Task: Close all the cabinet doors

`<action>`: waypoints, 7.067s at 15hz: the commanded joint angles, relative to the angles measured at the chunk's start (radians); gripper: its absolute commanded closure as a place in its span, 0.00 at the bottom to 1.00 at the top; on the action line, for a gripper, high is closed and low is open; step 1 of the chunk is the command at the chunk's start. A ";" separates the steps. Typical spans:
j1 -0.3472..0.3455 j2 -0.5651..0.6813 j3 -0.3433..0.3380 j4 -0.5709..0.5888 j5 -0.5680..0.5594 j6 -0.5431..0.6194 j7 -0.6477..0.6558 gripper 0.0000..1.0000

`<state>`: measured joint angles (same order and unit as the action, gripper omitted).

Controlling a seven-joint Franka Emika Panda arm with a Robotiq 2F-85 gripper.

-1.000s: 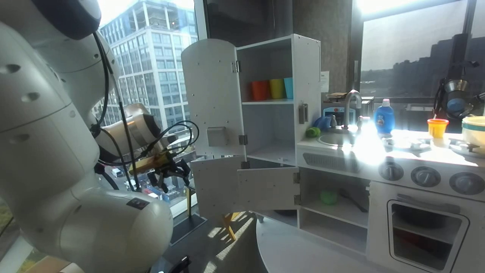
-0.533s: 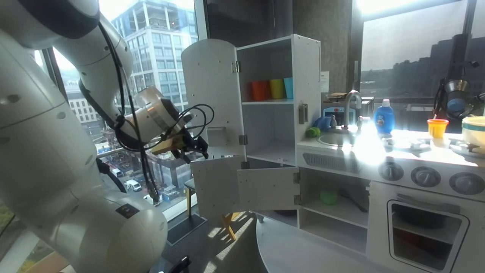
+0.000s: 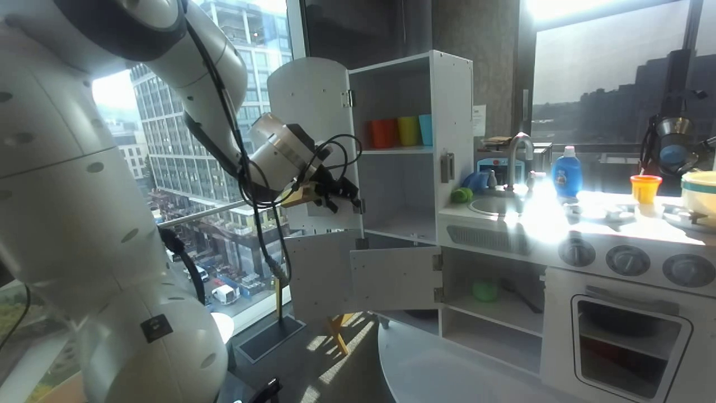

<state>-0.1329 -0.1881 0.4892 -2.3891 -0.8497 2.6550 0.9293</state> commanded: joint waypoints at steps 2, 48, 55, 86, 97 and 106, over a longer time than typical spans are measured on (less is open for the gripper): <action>-0.036 0.050 0.015 0.032 -0.077 -0.054 0.110 0.00; 0.144 0.186 -0.462 0.041 -0.272 -0.601 0.374 0.00; 0.132 0.195 -0.485 0.072 -0.282 -0.542 0.449 0.00; 0.045 0.322 -0.600 -0.008 -0.321 -0.017 0.054 0.00; -0.028 0.438 -0.648 0.109 -0.503 0.304 0.074 0.00; -0.016 0.391 -0.681 0.098 -0.634 0.280 0.169 0.00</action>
<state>-0.1853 0.2577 -0.1842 -2.2629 -1.4170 3.0198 1.0285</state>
